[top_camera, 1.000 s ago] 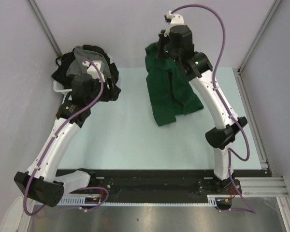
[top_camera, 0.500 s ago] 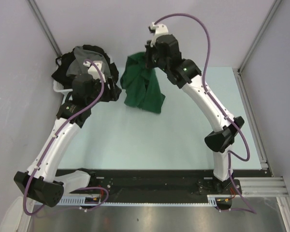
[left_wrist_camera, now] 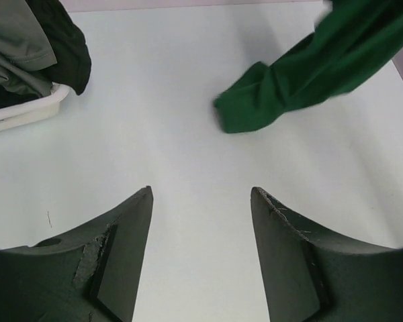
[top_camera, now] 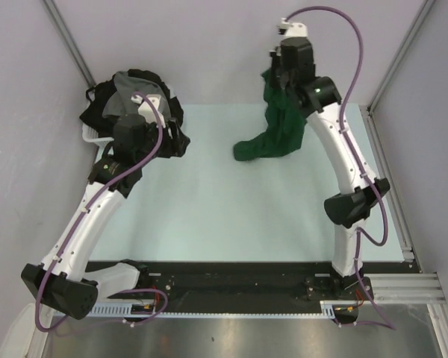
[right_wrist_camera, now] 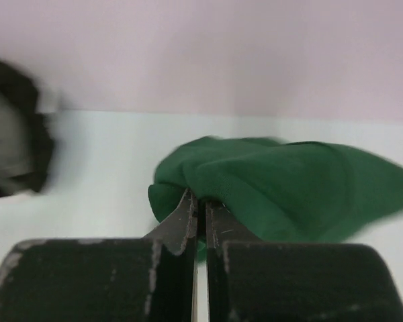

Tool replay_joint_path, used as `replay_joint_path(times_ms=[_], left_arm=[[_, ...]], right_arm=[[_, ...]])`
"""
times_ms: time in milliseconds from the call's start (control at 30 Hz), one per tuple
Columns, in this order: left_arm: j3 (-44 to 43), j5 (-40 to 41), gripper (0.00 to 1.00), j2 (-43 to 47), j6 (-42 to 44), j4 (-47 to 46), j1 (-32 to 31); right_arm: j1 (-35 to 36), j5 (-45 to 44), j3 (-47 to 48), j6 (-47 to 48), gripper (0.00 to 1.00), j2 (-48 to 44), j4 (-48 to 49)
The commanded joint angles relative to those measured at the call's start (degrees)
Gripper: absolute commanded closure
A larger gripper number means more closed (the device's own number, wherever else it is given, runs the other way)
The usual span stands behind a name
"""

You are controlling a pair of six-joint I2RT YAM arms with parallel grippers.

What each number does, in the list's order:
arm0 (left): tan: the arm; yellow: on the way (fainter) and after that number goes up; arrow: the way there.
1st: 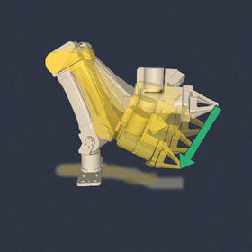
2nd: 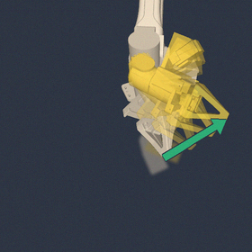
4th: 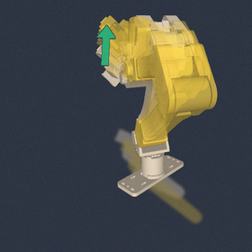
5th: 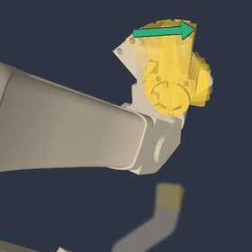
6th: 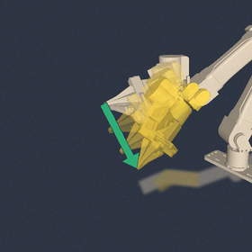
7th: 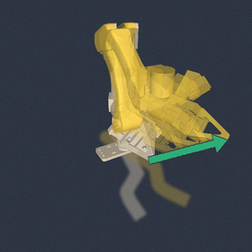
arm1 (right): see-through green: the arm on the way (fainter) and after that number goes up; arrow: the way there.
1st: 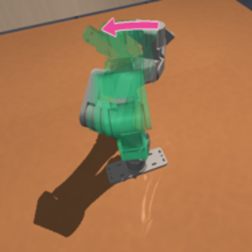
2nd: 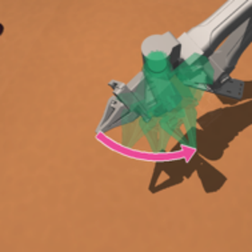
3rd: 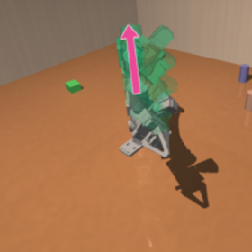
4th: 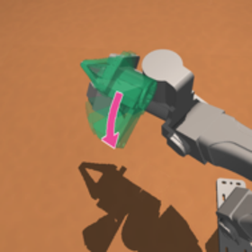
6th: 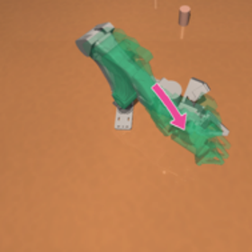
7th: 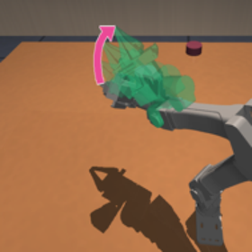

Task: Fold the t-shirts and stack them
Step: Flatten out the tshirt

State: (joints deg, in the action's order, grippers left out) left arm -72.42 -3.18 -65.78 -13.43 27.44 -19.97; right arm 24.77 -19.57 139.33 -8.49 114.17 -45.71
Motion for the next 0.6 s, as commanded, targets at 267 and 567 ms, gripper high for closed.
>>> replay_joint_path(times_ms=[267,567], left_arm=[[-1.1,0.0,0.34,-0.7,1.1,-2.2,-1.2],[-1.5,-0.8,0.34,-1.6,0.6,-3.0,-1.5]], right_arm=[[31.6,12.1,-1.9,5.2,1.00,1.8,4.4],[18.6,5.4,-7.6,4.6,1.00,-3.4,4.2]])
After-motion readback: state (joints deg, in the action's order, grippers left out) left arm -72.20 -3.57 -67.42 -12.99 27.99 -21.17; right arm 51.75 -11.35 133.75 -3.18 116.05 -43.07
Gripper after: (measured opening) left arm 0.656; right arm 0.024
